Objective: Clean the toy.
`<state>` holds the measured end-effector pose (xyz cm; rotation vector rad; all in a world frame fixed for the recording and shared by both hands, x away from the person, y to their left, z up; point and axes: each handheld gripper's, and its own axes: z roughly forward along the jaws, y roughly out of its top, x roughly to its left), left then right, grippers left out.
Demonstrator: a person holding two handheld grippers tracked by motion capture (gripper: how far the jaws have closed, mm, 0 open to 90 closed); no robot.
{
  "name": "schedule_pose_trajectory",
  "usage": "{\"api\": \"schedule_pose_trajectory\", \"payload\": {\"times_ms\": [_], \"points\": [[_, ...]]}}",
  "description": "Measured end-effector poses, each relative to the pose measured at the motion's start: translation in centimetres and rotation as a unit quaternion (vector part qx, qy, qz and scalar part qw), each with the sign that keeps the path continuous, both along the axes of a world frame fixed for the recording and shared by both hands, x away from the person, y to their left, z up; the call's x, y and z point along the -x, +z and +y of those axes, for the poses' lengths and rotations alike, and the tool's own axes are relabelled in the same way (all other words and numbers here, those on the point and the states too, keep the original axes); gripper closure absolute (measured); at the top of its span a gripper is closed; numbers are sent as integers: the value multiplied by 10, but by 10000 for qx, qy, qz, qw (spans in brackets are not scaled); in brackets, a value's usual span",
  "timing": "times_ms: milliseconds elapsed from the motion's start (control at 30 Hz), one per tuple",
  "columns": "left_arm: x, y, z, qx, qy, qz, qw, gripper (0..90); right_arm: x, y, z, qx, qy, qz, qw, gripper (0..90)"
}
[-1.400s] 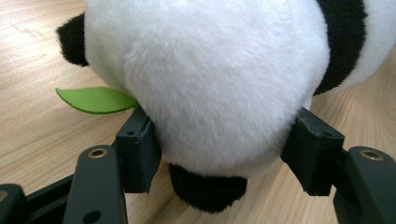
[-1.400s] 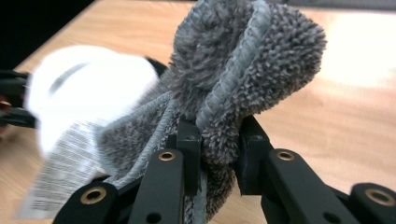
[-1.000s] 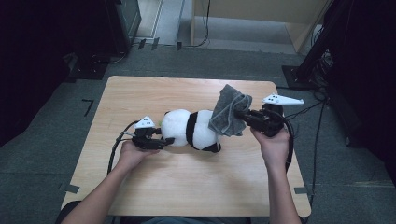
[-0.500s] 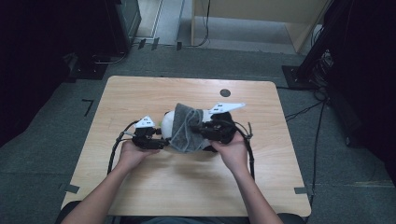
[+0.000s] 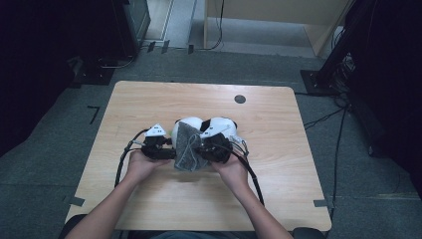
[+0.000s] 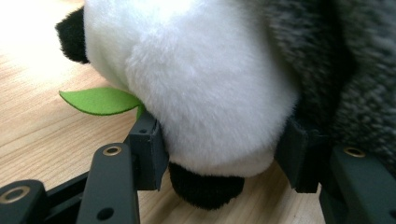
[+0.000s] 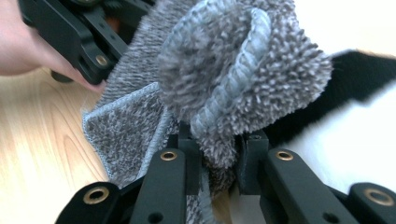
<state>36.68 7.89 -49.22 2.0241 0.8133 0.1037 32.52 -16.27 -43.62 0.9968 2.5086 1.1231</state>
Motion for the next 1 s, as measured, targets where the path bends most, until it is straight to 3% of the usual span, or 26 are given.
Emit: {"api": "schedule_pose_trajectory", "payload": {"times_ms": [100,433,733,1000], "points": [[0,1,-1,-11,13,13,10000,426,3,-1,-9,-40,-77,31,10000,772],[0,2,2,-46,89,46,9999,428,19,9,-28,237,-283,-89,9993,775],[0,0,2,16,87,22,10000,422,32,15,-73,202,-666,20,9976,773],[0,0,3,21,77,14,10000,421,30,10,-106,172,-1055,136,9942,773]]}}
